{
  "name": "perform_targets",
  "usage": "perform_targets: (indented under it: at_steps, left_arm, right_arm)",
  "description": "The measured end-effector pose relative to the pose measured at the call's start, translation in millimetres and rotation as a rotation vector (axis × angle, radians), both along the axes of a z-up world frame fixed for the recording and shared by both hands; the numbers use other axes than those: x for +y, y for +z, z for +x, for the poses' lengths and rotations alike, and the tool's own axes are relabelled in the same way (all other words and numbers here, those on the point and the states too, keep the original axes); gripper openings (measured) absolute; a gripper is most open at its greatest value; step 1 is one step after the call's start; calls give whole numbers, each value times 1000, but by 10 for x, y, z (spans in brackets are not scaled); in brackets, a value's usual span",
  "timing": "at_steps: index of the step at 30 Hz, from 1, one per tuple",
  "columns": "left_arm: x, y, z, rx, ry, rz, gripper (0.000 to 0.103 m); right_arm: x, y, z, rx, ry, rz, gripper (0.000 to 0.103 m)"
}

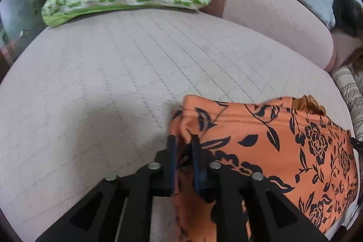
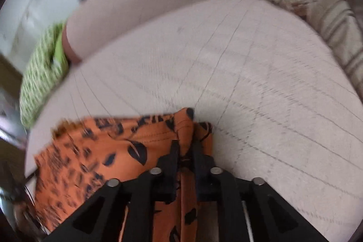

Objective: Fold small clothes

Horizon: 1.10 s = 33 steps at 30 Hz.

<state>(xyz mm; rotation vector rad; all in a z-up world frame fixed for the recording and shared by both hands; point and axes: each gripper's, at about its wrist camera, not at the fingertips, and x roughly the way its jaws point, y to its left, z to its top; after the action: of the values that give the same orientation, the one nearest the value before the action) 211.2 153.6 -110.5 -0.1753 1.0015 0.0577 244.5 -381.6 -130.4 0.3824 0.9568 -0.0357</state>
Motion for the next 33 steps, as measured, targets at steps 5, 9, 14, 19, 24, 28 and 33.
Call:
perform_targets:
  at_steps: [5, 9, 14, 19, 24, 28, 33]
  left_arm:
    - [27, 339, -364, -76, -27, 0, 18]
    - [-183, 490, -760, -116, -107, -12, 18]
    - [-279, -63, -922, 19, -90, 64, 29]
    - [-219, 316, -1059, -68, -46, 41, 43]
    - [-491, 402, -1232, -124, -127, 39, 62]
    - [-660, 8, -1219, -3, -140, 183, 62]
    - [-639, 365, -1368, -106, -100, 91, 62]
  right_arm:
    - [85, 466, -446, -125, 43, 18, 61]
    - [334, 560, -838, -151, 192, 243, 66]
    - [304, -143, -1049, -27, 162, 402, 74]
    - [104, -40, -1310, -92, 77, 474, 67]
    - [150, -263, -1461, -19, 105, 497, 77]
    - [-65, -398, -1707, -31, -37, 598, 66]
    - [-57, -227, -2008, -50, -58, 548, 69]
